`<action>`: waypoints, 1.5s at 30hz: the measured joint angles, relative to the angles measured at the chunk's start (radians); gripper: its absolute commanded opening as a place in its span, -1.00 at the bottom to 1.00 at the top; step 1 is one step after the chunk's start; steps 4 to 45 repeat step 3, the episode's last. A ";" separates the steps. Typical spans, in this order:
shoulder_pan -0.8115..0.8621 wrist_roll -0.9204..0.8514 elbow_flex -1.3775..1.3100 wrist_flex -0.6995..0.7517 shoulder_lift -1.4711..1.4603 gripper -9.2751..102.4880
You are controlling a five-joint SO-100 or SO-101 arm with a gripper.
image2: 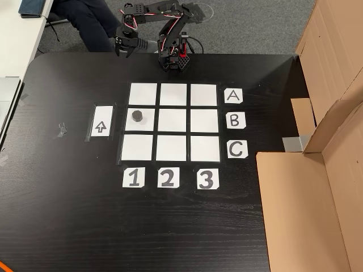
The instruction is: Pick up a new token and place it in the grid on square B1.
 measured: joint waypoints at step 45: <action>0.000 0.000 0.000 0.000 0.000 -0.62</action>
